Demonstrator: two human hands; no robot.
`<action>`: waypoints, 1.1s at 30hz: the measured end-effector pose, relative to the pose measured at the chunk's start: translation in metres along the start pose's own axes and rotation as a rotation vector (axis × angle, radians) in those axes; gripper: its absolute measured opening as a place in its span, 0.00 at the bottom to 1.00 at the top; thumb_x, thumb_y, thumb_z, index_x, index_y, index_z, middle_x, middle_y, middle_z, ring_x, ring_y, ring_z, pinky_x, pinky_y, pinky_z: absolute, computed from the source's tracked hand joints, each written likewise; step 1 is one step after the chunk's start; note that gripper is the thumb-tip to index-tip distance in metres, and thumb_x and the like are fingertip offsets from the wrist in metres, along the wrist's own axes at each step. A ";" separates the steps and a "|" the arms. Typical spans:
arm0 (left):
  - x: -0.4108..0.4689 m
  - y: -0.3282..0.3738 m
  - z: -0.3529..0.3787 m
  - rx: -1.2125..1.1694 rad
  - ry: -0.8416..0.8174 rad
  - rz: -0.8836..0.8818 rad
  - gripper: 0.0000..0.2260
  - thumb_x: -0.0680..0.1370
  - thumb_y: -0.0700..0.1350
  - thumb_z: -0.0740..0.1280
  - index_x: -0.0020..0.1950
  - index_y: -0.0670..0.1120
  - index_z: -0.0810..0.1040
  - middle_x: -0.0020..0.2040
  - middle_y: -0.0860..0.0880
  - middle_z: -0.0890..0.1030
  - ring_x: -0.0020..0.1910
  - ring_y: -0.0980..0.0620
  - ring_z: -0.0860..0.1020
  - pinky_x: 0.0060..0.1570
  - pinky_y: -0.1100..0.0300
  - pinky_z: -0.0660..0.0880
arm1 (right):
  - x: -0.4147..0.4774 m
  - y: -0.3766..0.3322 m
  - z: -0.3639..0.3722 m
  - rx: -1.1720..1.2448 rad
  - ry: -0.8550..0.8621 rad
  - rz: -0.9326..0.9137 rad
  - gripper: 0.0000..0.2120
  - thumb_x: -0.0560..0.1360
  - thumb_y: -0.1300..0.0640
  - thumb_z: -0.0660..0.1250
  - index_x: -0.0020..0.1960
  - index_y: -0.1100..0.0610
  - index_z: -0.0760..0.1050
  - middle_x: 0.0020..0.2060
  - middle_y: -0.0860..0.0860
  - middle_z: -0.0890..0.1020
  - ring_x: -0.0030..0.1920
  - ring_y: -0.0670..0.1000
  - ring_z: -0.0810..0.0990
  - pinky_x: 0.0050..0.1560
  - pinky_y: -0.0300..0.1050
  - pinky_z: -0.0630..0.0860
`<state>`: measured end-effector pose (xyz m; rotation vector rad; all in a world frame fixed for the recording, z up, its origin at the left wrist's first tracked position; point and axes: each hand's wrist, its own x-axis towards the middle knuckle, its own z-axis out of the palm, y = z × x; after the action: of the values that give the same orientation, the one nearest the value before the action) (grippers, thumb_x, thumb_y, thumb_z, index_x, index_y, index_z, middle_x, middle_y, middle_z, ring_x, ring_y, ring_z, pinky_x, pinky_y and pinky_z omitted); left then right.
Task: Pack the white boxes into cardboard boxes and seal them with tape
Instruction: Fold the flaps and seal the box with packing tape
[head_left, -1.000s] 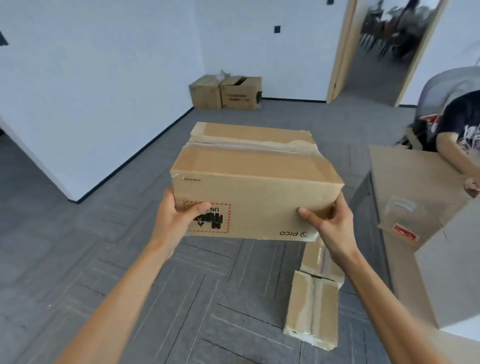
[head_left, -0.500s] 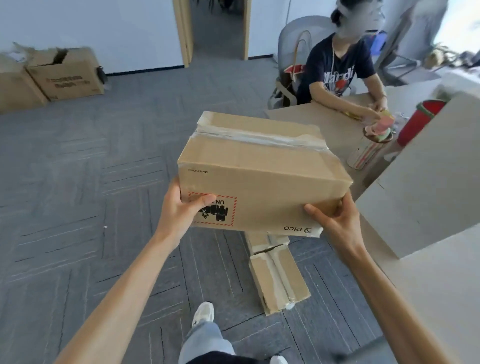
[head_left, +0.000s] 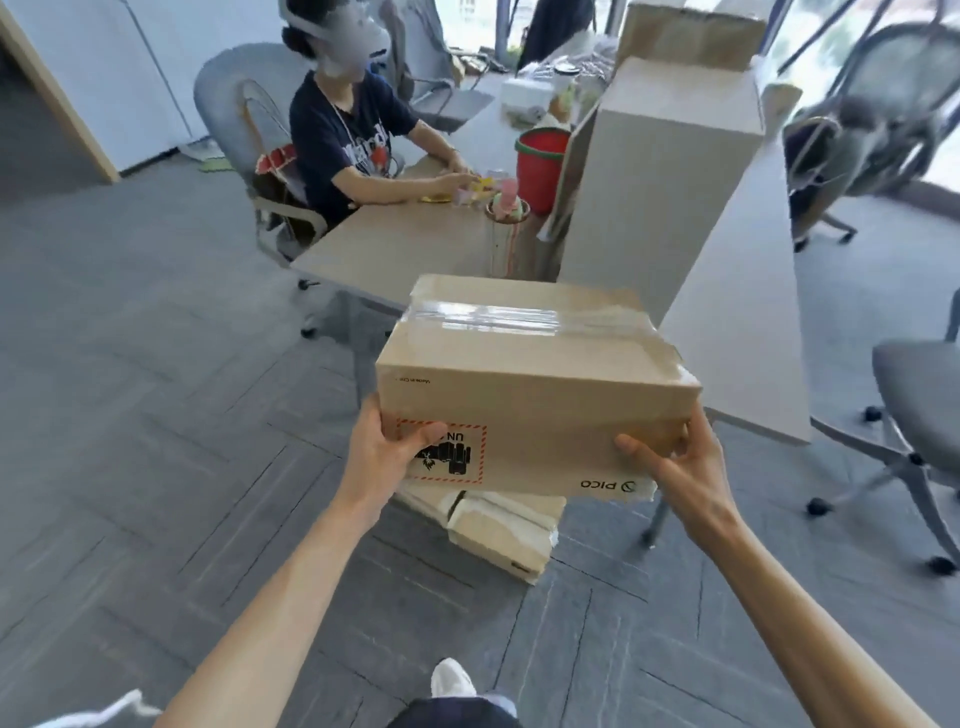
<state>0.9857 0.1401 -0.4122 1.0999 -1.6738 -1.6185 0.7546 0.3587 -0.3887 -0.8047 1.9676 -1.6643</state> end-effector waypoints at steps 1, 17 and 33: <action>0.002 -0.002 0.002 0.027 -0.037 0.011 0.36 0.62 0.55 0.81 0.65 0.48 0.71 0.58 0.49 0.81 0.57 0.51 0.80 0.56 0.44 0.78 | -0.010 0.005 -0.003 -0.007 0.033 0.010 0.30 0.64 0.48 0.79 0.62 0.39 0.71 0.50 0.40 0.82 0.51 0.41 0.81 0.49 0.40 0.80; 0.077 -0.137 0.026 0.216 -0.430 0.016 0.40 0.60 0.53 0.80 0.68 0.50 0.67 0.58 0.50 0.79 0.58 0.51 0.78 0.55 0.52 0.79 | -0.076 0.135 0.042 -0.090 0.406 0.249 0.29 0.71 0.61 0.76 0.65 0.44 0.68 0.52 0.44 0.80 0.51 0.39 0.79 0.41 0.28 0.76; 0.261 -0.591 0.106 0.177 -0.402 0.186 0.31 0.63 0.47 0.82 0.59 0.56 0.68 0.58 0.52 0.77 0.58 0.57 0.77 0.58 0.51 0.77 | 0.026 0.627 0.140 -0.055 0.440 0.111 0.30 0.69 0.62 0.77 0.66 0.48 0.69 0.53 0.46 0.81 0.48 0.36 0.80 0.43 0.30 0.78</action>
<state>0.8665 0.0122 -1.0437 0.6979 -2.1423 -1.6728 0.7337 0.3064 -1.0296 -0.3549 2.3073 -1.8443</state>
